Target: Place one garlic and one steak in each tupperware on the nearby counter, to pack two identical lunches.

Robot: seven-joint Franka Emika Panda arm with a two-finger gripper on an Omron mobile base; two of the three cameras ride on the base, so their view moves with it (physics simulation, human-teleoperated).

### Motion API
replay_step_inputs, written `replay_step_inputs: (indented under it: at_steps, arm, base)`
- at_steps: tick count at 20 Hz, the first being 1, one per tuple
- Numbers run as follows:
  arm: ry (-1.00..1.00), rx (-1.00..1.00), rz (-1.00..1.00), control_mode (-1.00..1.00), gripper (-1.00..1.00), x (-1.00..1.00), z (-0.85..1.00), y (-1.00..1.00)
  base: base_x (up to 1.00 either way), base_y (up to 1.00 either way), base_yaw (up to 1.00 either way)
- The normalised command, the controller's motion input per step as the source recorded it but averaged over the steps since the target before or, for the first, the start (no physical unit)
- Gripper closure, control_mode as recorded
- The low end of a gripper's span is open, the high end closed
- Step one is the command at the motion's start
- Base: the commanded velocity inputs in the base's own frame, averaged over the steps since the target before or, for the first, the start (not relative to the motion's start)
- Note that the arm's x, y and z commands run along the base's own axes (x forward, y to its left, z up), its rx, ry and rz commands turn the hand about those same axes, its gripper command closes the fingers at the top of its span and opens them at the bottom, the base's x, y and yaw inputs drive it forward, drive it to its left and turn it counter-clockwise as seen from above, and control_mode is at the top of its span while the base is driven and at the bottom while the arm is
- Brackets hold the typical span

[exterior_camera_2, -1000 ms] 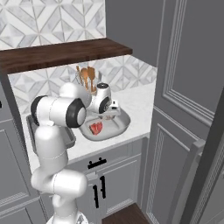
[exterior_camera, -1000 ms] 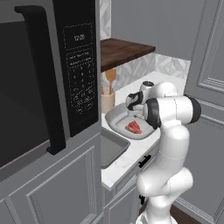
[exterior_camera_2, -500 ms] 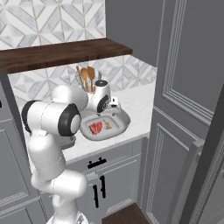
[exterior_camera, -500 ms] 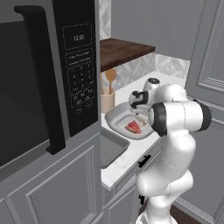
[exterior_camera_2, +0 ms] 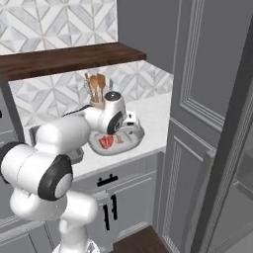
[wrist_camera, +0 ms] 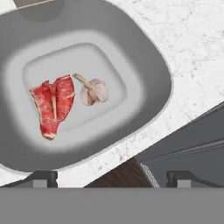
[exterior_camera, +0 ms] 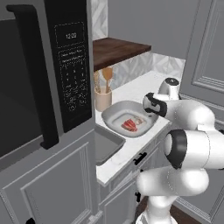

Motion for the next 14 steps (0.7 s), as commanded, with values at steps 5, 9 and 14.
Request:
replay_step_inputs:
  at_steps: [5, 9, 14]
  arm:
    - [0.0, 0.0, 0.0, 1.0, -1.0, 0.0, 0.0, 0.0]
    - [0.0, 0.0, 0.0, 1.0, -1.0, 0.0, 0.0, 0.0]
    - [0.0, 0.0, 0.0, 1.0, -1.0, 0.0, 0.0, 0.0]
  base:
    - [-1.0, -0.75, 0.0]
    - [-1.0, -0.09, -0.06]
    - [-1.0, 0.04, -0.37]
